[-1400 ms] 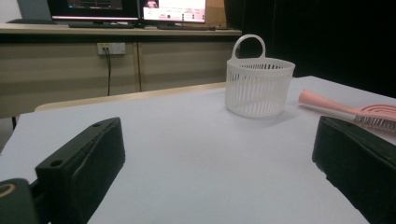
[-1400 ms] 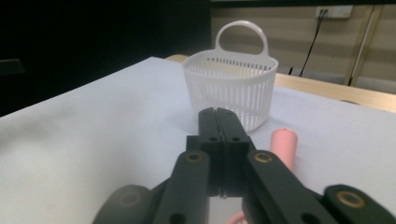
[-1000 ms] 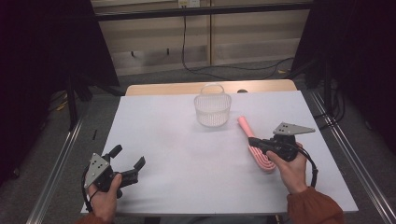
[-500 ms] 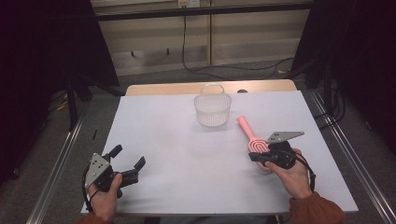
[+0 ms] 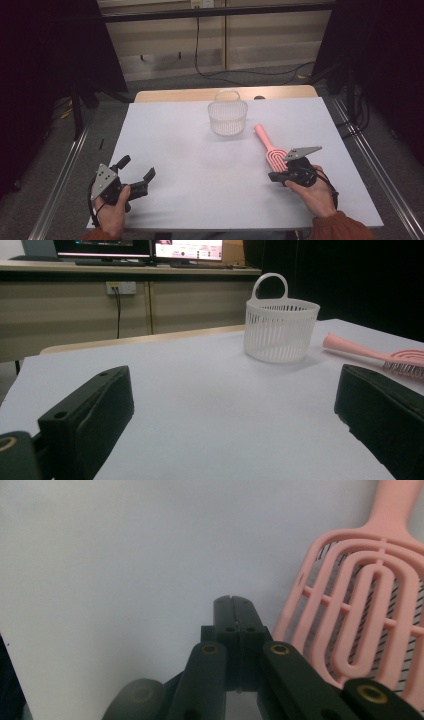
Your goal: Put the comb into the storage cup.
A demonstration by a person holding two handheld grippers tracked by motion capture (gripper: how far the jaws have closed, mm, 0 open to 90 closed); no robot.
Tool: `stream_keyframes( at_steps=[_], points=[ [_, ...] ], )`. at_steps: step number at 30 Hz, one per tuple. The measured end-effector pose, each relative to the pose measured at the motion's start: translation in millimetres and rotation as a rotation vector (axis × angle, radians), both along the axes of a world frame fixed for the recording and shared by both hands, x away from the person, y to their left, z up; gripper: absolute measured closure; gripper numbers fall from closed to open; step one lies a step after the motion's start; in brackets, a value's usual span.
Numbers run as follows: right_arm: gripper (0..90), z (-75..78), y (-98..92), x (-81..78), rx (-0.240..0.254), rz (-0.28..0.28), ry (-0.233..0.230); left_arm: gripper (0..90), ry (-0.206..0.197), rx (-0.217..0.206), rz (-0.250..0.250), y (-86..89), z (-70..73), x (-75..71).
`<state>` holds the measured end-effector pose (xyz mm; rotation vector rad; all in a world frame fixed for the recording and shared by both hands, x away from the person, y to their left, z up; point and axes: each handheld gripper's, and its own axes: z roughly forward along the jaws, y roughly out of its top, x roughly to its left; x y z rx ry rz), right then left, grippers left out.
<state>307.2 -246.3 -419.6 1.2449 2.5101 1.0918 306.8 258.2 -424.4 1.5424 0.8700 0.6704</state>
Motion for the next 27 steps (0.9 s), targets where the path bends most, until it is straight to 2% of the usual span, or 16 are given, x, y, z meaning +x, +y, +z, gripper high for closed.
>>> stream_keyframes(
  at_steps=[5, 11, 27],
  points=[
    [90.0, -2.7, 2.2, 0.1, -0.032, -0.007, 0.012, 2.5, 0.002, -0.008, -0.002, 0.7, -0.2, -0.3],
    [90.0, -4.0, 0.2, 0.1, -0.048, -0.019, 0.018, 2.5, 0.002, -0.002, -0.001, 0.8, -0.4, -0.1],
    [90.0, -5.2, -6.8, 1.1, -0.05, -0.037, 0.036, 2.5, 0.002, 0.002, 0.001, 0.9, -0.3, -0.3]
  ],
)
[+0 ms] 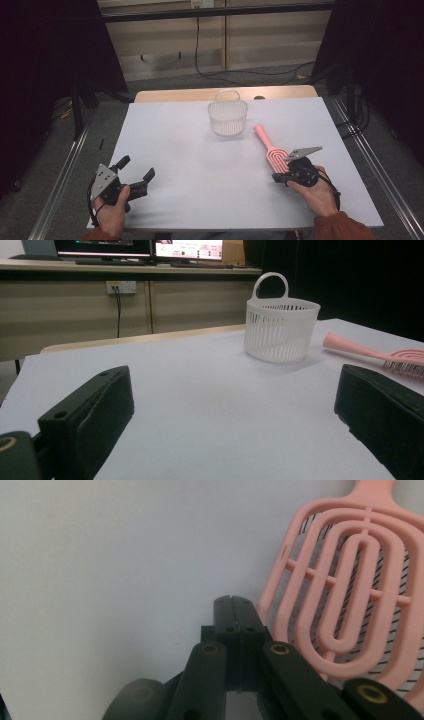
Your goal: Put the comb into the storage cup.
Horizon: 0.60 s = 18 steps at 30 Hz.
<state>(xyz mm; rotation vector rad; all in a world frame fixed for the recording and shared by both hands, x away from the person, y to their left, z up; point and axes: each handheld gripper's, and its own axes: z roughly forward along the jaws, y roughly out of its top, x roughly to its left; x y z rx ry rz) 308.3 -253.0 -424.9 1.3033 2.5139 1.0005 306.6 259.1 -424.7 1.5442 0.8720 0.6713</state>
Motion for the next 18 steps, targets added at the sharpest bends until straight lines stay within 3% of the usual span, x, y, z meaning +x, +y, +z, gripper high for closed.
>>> stream_keyframes(
  at_steps=[18],
  points=[
    [90.0, 0.3, -10.9, -5.2, -0.011, -0.026, 0.0, 2.5, 0.002, 0.002, -0.003, 0.0, -0.2, 0.3]
  ],
)
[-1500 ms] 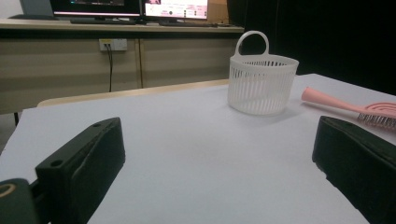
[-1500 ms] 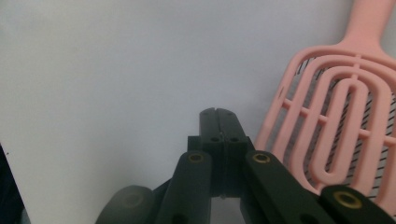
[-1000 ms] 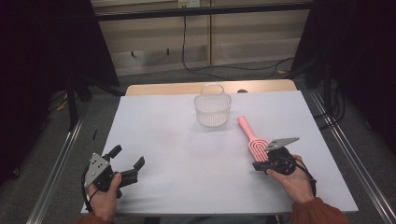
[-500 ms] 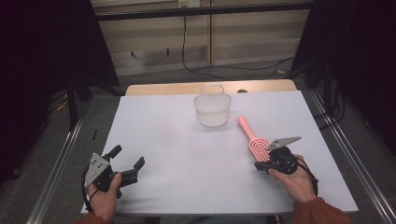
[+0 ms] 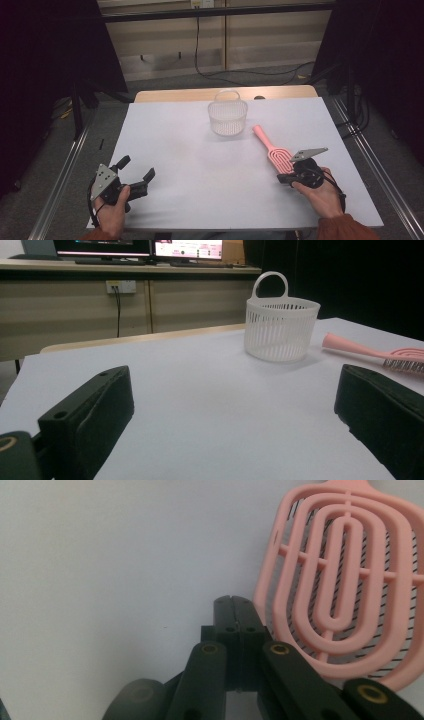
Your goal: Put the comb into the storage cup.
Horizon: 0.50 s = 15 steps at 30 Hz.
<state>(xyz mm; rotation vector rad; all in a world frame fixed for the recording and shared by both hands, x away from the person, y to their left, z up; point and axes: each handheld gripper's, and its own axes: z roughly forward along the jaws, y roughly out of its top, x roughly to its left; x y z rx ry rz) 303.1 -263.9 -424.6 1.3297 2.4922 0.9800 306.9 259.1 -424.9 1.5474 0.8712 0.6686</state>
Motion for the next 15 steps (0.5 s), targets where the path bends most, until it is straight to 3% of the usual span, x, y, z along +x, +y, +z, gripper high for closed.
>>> stream_keyframes(
  at_steps=[15],
  points=[
    [90.0, 0.8, -5.1, -1.2, -0.023, -0.03, -0.003, 2.5, 0.003, -0.002, 0.0, -0.6, -0.2, 0.0]
  ],
)
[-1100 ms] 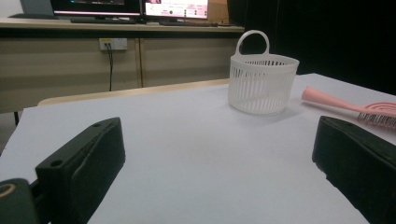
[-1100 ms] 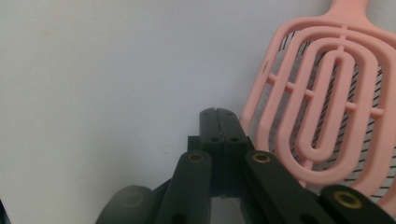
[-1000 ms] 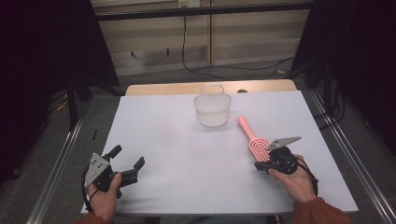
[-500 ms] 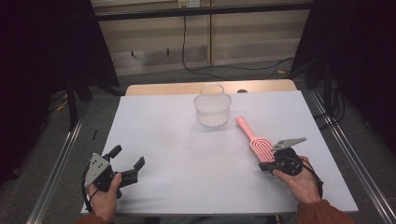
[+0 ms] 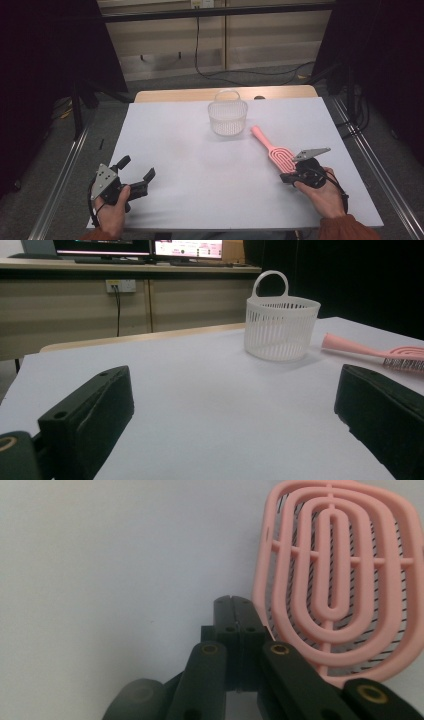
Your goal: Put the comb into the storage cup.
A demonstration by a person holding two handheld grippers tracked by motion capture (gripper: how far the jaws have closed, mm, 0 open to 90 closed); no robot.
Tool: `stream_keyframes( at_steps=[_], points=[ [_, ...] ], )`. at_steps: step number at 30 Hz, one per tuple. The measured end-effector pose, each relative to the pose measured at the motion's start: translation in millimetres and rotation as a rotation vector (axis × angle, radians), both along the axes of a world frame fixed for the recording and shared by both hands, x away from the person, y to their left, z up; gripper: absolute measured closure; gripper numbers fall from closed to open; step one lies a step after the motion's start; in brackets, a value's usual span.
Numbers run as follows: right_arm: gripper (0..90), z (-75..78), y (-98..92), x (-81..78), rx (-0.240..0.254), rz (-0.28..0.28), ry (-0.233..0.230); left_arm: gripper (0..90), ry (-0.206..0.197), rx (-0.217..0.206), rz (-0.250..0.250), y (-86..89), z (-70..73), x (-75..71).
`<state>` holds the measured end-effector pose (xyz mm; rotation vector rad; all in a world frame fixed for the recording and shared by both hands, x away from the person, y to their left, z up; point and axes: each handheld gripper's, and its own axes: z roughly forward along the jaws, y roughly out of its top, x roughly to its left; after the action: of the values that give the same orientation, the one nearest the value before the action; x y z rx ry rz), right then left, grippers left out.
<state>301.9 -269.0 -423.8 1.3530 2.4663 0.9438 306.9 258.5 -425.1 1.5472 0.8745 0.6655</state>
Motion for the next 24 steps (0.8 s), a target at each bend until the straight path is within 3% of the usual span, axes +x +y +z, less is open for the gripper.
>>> stream_keyframes(
  at_steps=[6, 16, 20, 21, 24],
  points=[
    [90.0, 0.2, -0.4, 0.6, -0.008, -0.005, -0.006, 2.5, 0.0, 0.003, 0.002, -0.3, -0.2, 0.1],
    [90.0, 0.9, -1.9, 0.6, 0.043, 0.01, -0.034, 2.5, 0.002, 0.001, 0.003, 0.4, -0.2, 0.3],
    [90.0, 4.4, -1.2, -0.8, 0.077, 0.027, -0.066, 2.5, 0.001, 0.002, 0.0, 0.2, 0.0, 0.1],
    [88.0, 6.0, -0.6, -0.9, 0.091, 0.042, -0.093, 2.5, 0.003, 0.001, 0.001, 0.1, -0.2, 0.4],
    [83.5, 7.5, -0.6, -0.4, 0.104, 0.045, -0.115, 2.5, 0.007, 0.001, -0.004, 0.4, -0.3, 0.6]
  ],
)
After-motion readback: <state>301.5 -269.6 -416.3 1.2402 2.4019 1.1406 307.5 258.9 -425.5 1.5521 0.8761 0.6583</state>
